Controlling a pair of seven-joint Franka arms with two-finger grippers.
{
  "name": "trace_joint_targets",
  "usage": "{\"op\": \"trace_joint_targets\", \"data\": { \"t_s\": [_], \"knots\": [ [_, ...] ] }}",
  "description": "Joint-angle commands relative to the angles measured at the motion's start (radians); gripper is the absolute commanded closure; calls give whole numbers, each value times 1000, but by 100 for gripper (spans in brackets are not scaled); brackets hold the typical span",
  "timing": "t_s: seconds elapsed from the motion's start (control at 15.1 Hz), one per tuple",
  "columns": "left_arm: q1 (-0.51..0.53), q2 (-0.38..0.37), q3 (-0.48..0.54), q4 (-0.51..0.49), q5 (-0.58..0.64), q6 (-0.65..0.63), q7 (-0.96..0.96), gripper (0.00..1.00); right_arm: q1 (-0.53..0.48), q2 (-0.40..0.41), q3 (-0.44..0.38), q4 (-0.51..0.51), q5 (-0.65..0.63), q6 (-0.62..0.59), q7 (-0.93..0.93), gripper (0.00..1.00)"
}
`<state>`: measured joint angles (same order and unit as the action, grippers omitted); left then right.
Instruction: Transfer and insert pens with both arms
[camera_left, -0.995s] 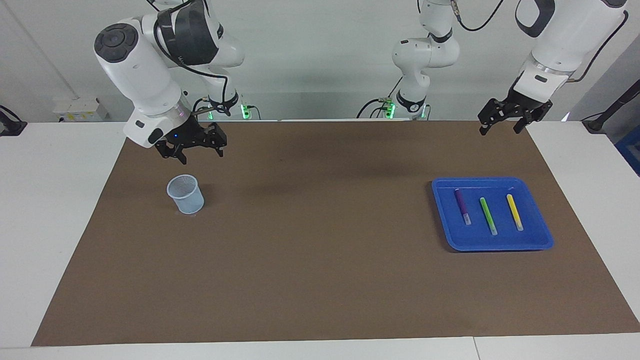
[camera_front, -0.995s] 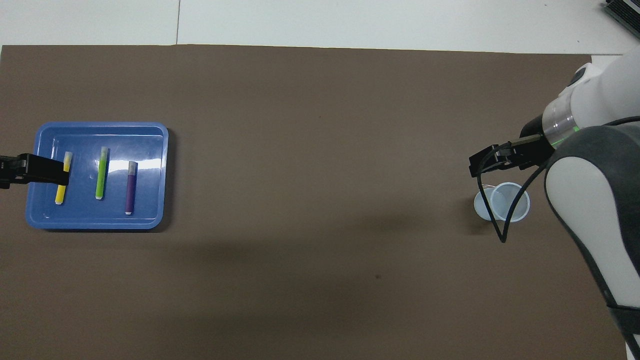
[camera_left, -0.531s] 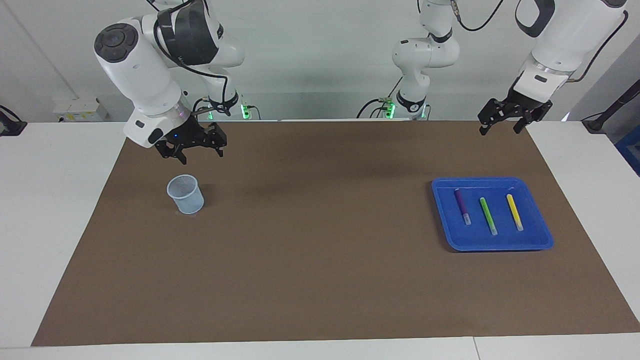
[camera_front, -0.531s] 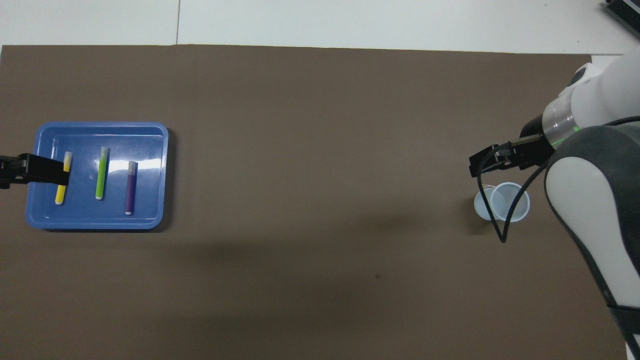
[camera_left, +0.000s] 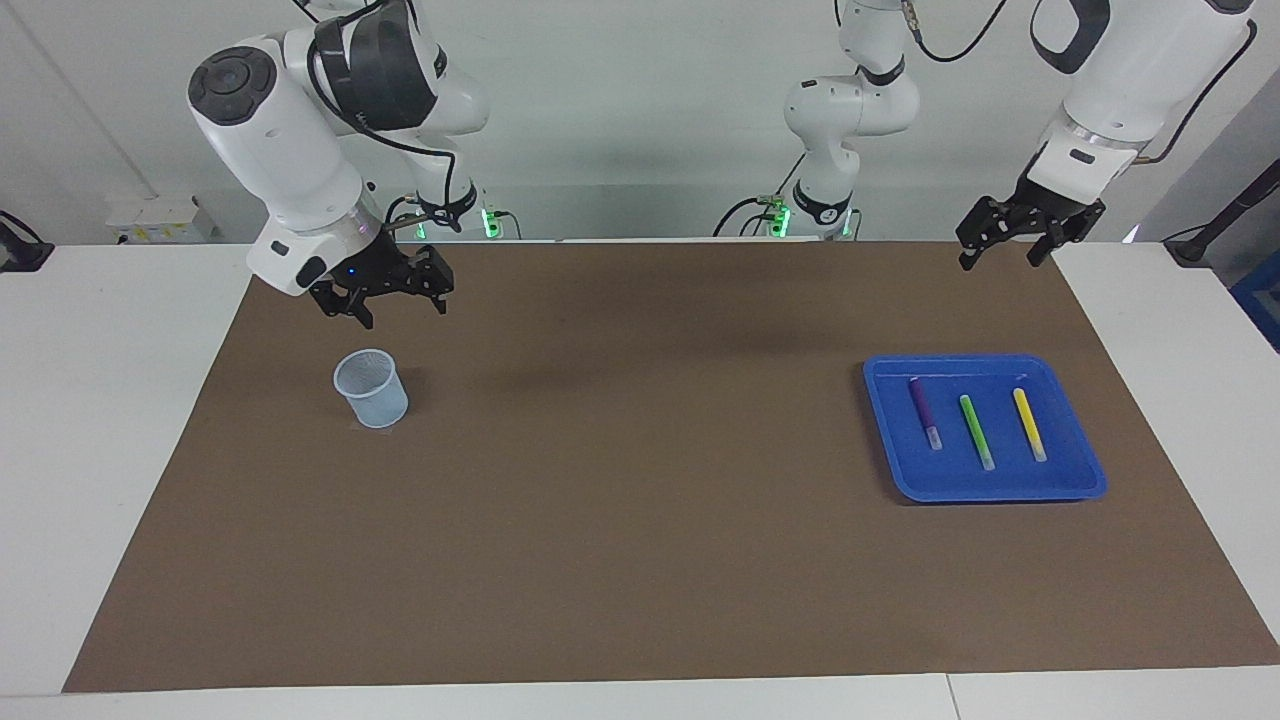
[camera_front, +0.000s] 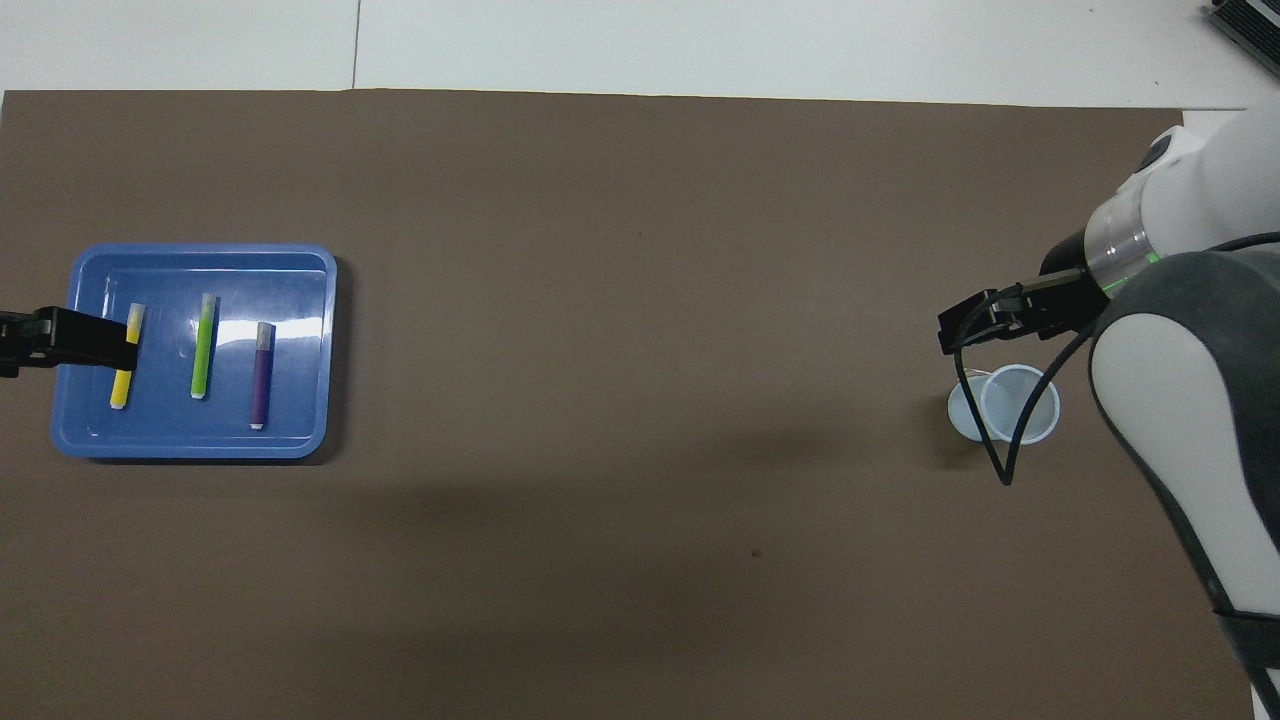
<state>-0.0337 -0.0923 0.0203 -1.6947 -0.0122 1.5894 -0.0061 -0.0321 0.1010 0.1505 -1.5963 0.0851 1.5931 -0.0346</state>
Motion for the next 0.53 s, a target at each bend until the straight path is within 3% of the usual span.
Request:
{"op": "trace_joint_targets", "data": {
  "t_s": [0.0,0.46],
  "knots": [
    [3,-12,0,-2,11,1,-5,0,-17,-18,14,-22,-10,19,-1,0],
    [-6,-14,-2,-6,11,4,-8,0,-17,-18,14,-22,-10,19,-2,0]
  ]
}}
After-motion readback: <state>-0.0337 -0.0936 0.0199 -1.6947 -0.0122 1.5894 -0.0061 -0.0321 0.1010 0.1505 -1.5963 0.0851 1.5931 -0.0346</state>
